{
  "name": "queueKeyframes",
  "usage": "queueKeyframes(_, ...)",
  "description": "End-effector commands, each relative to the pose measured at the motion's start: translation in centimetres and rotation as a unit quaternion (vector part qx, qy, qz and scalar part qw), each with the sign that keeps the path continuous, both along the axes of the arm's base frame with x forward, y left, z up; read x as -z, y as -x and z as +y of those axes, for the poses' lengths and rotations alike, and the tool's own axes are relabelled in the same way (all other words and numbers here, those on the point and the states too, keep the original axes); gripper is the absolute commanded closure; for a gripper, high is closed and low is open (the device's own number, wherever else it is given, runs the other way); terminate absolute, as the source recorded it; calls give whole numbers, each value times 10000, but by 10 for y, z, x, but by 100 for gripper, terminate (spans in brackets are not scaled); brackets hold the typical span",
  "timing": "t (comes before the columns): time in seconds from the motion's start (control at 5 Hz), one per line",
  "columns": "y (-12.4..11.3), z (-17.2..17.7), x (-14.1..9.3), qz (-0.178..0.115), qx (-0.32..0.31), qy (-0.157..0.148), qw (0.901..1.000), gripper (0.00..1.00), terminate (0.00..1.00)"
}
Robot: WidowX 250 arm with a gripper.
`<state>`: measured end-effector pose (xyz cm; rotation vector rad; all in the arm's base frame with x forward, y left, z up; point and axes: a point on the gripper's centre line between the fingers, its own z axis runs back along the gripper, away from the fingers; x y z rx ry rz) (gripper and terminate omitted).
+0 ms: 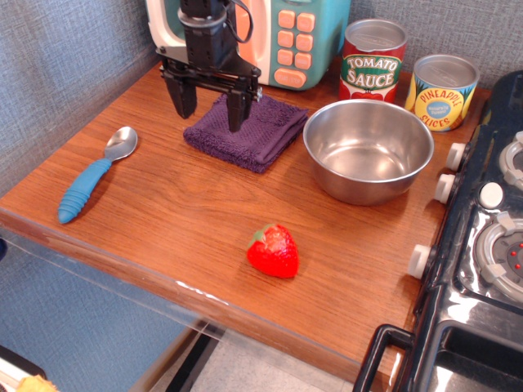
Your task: Move the violet cloth near to the vessel
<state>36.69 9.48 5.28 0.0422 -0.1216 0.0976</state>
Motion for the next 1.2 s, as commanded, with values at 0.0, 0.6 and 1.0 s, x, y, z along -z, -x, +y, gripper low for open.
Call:
queueKeyframes(0.0, -30, -2, 4, -46, 142, 36, 9999, 0, 0)
queueKeyframes(0.6, -52, -20, 14, 61, 319, 44, 9995, 0, 0)
queueKeyframes(1.0, -38, -22, 36, 550, 385, -46, 9977, 0, 0)
